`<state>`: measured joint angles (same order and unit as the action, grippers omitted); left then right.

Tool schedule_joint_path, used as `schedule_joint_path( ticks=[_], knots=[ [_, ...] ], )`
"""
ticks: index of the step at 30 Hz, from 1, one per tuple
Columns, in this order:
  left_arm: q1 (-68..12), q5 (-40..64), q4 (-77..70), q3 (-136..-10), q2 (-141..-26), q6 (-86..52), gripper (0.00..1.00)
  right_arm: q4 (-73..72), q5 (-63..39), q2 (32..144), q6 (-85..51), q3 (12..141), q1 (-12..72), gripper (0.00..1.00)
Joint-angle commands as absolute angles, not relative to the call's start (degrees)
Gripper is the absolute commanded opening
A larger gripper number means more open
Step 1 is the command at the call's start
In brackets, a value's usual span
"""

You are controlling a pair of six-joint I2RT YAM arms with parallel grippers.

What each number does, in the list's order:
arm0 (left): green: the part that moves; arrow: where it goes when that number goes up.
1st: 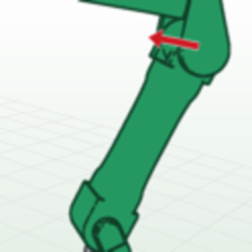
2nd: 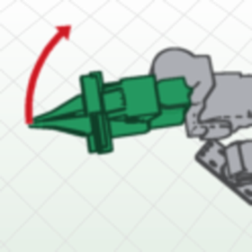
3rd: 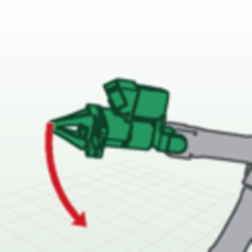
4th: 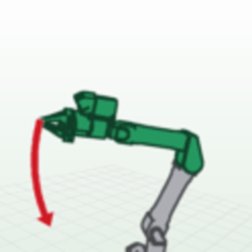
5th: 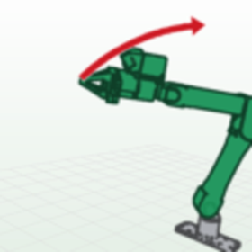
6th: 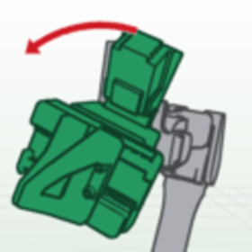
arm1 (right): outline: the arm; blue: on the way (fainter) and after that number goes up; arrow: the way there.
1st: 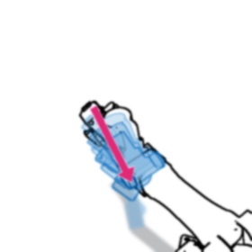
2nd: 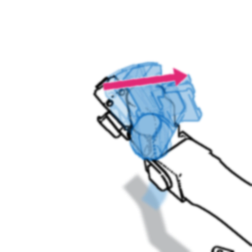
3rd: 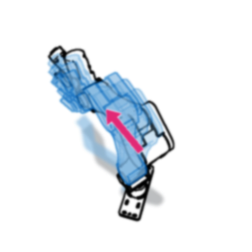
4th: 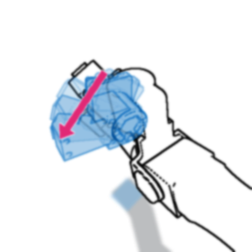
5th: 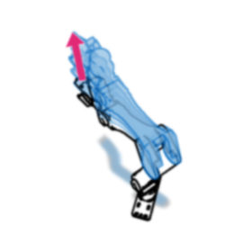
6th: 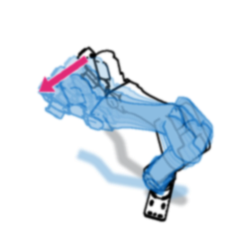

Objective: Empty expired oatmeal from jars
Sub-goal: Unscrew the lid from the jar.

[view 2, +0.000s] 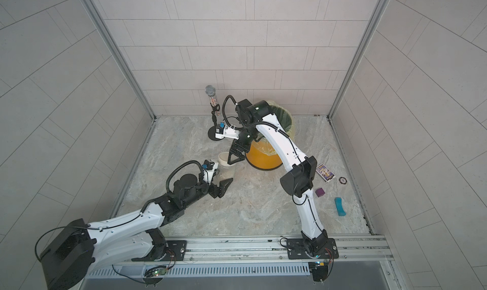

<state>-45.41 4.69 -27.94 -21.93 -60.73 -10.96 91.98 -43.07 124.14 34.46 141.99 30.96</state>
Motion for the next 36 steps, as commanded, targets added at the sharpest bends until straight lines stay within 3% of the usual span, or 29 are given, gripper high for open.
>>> schedule_joint_path(
  ticks=[1,10,23,26,31,36],
  knots=[
    [-45.3,4.5,-32.9,-24.8,-59.1,-11.3,0.0,100.0,-46.6,125.1,28.2,141.4,31.3,1.0],
    [-45.4,6.1,-33.7,-26.2,-61.8,-10.7,0.0,96.5,-48.4,126.2,22.8,139.8,31.6,1.0],
    [-45.4,6.3,-35.5,-26.0,-63.1,-11.1,0.0,93.0,-45.4,126.3,18.6,138.9,32.0,0.85],
    [-45.4,6.3,-35.4,-25.8,-62.9,-11.2,0.0,93.4,-46.0,126.3,19.4,138.9,32.0,0.73],
    [-45.4,6.4,-35.1,-25.7,-62.4,-11.2,0.0,98.2,-46.7,126.9,28.1,139.5,32.0,0.37],
    [-45.4,7.3,-35.0,-25.7,-62.0,-12.0,0.0,102.3,-44.6,125.5,45.7,135.6,32.0,0.35]
  ],
)
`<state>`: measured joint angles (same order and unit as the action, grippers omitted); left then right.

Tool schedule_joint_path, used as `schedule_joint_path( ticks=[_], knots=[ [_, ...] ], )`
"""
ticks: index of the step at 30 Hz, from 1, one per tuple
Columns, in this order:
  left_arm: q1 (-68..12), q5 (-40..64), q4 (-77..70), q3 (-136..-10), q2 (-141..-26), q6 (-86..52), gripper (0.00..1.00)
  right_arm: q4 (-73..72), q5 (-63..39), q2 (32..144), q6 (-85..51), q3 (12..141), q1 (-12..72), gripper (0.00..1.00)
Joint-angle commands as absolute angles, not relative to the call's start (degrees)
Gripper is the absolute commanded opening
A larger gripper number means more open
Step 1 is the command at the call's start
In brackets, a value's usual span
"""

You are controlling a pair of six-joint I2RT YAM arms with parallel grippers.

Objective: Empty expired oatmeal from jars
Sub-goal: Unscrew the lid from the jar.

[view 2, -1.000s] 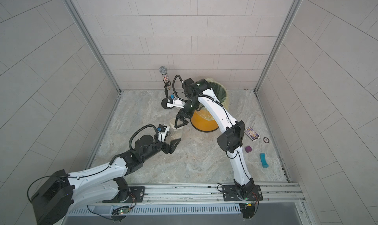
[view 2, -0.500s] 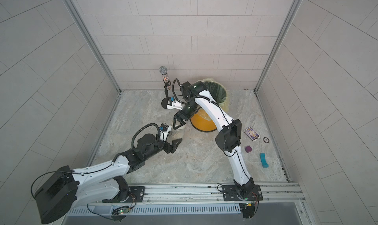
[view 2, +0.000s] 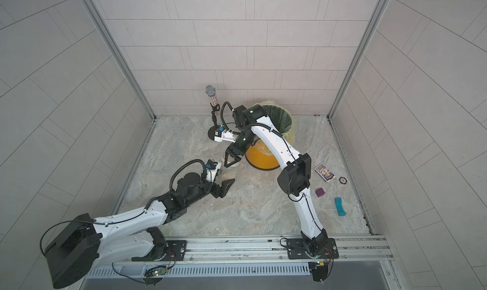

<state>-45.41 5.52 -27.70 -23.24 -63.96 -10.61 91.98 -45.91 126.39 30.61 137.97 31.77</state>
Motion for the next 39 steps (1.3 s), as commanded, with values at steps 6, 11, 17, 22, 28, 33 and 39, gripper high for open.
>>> schedule_joint_path(
  ticks=[6,11,17,22,28,33,39],
  knots=[
    [-45.3,7.7,-33.3,-25.8,-60.7,-12.5,0.0,102.4,-42.0,123.6,54.7,135.5,31.4,0.37],
    [-45.3,7.8,-32.3,-25.4,-59.5,-12.8,0.0,102.3,-40.8,121.1,61.1,134.6,30.9,0.4],
    [-45.3,7.6,-31.1,-25.3,-58.3,-12.6,0.0,102.3,-37.7,120.4,64.7,131.5,30.6,0.41],
    [-45.3,7.4,-31.2,-25.3,-58.4,-12.6,0.0,102.4,-38.5,121.0,64.6,132.7,28.7,0.41],
    [-45.3,7.5,-31.1,-25.4,-58.5,-12.4,0.0,102.3,-39.7,117.8,70.7,128.1,28.1,0.44],
    [-45.3,7.5,-31.0,-26.0,-58.7,-12.1,0.0,102.3,-38.4,117.7,73.4,127.3,28.1,0.46],
    [-45.3,7.4,-31.4,-26.7,-59.9,-11.8,0.0,102.3,-42.2,119.6,65.7,130.8,28.6,0.48]
  ],
)
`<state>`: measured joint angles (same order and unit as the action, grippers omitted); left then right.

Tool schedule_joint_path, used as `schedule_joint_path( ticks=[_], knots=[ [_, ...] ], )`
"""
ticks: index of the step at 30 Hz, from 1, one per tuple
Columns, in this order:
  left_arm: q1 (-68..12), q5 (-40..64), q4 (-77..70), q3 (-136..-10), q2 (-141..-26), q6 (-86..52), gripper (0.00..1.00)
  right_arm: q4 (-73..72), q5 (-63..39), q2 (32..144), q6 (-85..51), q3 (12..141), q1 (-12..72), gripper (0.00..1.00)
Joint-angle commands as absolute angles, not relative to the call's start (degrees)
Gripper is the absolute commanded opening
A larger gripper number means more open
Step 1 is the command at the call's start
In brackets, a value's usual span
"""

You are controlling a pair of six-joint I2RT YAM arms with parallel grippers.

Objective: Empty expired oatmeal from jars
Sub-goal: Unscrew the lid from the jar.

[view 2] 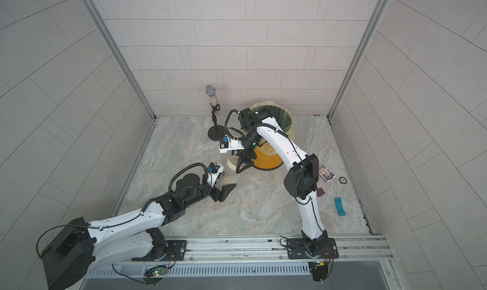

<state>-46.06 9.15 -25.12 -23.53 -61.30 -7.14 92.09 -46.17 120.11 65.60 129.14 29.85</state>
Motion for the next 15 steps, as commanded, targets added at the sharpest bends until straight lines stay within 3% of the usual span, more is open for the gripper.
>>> schedule_joint_path(
  ticks=[1,2,4,6,15],
  knots=[
    [-45.3,7.5,-31.4,-26.9,-60.2,-11.7,0.0,102.4,-42.7,119.4,65.1,130.9,28.9,0.49],
    [-45.3,7.5,-31.7,-26.9,-60.4,-11.7,0.0,102.3,-43.4,119.4,64.0,131.4,29.1,0.51],
    [-45.3,7.4,-32.0,-26.9,-60.6,-11.7,0.0,102.3,-44.9,119.6,61.3,132.7,29.1,0.69],
    [-45.3,7.1,-32.2,-26.7,-60.3,-11.7,0.0,102.4,-45.8,120.0,57.8,134.6,29.1,0.99],
    [-45.3,6.8,-33.3,-26.6,-60.8,-11.1,0.0,102.4,-49.6,125.8,38.5,143.3,29.1,1.0]
  ],
)
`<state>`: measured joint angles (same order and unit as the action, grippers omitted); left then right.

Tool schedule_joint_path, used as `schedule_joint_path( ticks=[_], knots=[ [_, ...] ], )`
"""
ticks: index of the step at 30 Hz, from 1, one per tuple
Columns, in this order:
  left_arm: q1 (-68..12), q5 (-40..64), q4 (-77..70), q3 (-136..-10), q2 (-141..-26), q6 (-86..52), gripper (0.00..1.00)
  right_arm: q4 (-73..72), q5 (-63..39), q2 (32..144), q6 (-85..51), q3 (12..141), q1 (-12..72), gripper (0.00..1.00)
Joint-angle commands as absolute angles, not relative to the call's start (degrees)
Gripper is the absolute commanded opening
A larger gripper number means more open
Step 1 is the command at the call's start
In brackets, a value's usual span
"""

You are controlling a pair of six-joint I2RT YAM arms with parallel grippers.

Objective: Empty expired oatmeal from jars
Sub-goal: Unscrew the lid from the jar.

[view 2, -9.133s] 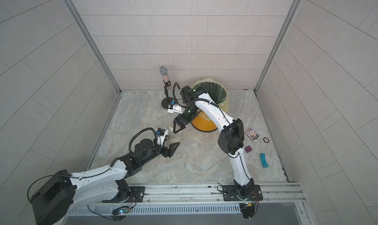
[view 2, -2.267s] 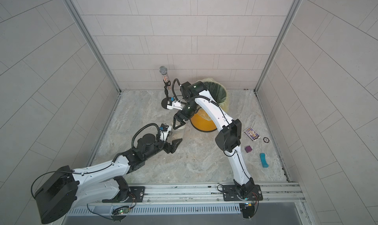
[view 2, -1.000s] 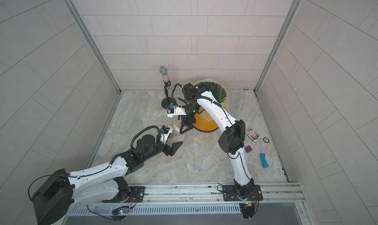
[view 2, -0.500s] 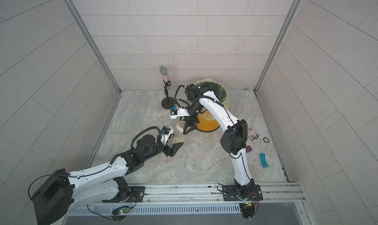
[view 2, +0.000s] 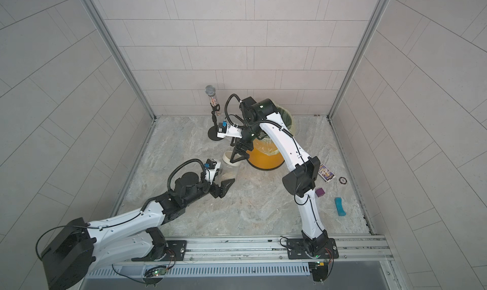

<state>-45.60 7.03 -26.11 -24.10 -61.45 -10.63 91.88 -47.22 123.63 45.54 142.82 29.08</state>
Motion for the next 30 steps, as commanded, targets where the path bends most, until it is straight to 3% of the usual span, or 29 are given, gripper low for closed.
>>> schedule_joint_path(
  ticks=[1,13,24,28,30],
  knots=[
    [-45.3,6.9,-33.3,-26.8,-60.9,-11.0,0.0,102.3,-50.6,126.1,38.0,142.7,29.2,0.99],
    [-45.3,7.0,-33.1,-27.6,-61.2,-10.6,0.0,102.3,-53.3,129.7,32.9,144.3,29.0,0.99],
    [-45.3,6.3,-33.0,-27.2,-60.6,-10.6,0.0,102.4,-54.3,127.1,37.1,140.6,29.0,0.7],
    [-45.3,5.8,-32.9,-26.8,-60.5,-10.6,0.0,102.4,-54.8,125.9,38.8,139.2,29.1,0.52],
    [-45.3,5.6,-33.2,-26.6,-60.8,-10.5,0.0,102.4,-55.1,125.6,38.9,139.2,29.1,0.52]
  ],
)
